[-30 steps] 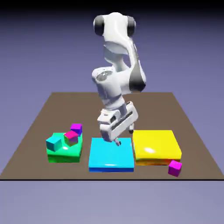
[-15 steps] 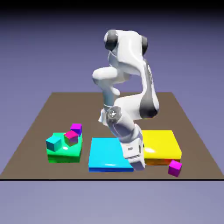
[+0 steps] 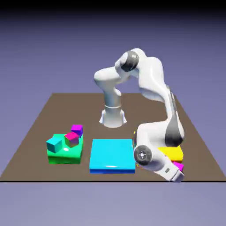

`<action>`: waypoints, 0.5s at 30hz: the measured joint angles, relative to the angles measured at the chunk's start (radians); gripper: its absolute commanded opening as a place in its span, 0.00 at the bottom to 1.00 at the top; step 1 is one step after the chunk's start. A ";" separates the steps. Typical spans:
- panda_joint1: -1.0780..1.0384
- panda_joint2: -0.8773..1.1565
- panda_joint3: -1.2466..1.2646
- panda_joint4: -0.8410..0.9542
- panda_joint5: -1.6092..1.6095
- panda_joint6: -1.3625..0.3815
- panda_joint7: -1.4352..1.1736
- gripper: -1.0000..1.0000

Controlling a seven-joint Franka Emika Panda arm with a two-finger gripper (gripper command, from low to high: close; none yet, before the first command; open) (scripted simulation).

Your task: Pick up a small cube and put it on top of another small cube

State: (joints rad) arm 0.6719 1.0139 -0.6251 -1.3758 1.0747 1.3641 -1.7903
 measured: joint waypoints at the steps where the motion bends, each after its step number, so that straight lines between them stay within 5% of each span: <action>1: 0.011 0.027 -0.011 0.025 0.018 -0.029 -0.043 0.50; 7: 0.088 0.105 -0.018 0.012 0.087 -0.030 -0.180 0.50; 8: 0.112 0.110 -0.008 -0.023 0.099 0.003 -0.196 0.00; 15: -0.035 0.032 -0.063 0.013 0.029 -0.094 -0.162 0.00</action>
State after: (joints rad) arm 0.6368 1.0454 -0.6885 -1.3624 1.1032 1.2698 -1.9524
